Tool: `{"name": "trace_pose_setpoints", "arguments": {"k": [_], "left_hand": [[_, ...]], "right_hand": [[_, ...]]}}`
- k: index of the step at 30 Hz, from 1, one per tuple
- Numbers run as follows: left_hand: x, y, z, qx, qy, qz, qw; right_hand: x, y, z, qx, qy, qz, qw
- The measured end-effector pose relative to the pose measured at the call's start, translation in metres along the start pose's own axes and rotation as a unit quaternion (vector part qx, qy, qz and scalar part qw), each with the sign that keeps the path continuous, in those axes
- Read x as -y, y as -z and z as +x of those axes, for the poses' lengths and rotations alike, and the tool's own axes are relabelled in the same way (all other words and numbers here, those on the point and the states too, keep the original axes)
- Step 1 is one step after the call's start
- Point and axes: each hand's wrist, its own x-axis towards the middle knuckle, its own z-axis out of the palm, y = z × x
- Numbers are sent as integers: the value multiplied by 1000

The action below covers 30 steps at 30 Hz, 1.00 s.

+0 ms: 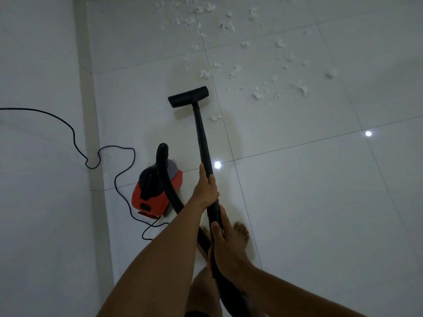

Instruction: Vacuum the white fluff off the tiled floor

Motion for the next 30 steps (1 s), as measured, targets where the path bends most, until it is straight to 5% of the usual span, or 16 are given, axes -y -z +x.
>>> {"name": "trace_pose_setpoints", "arguments": {"k": [17, 30], "left_hand": [[-1, -15, -30, 31, -27, 10, 999], [52, -99, -41, 24, -28, 44, 998]], "right_hand": [[-13, -1, -34, -34, 5, 5, 999], [-104, 32, -41, -14, -3, 27, 1000]]}}
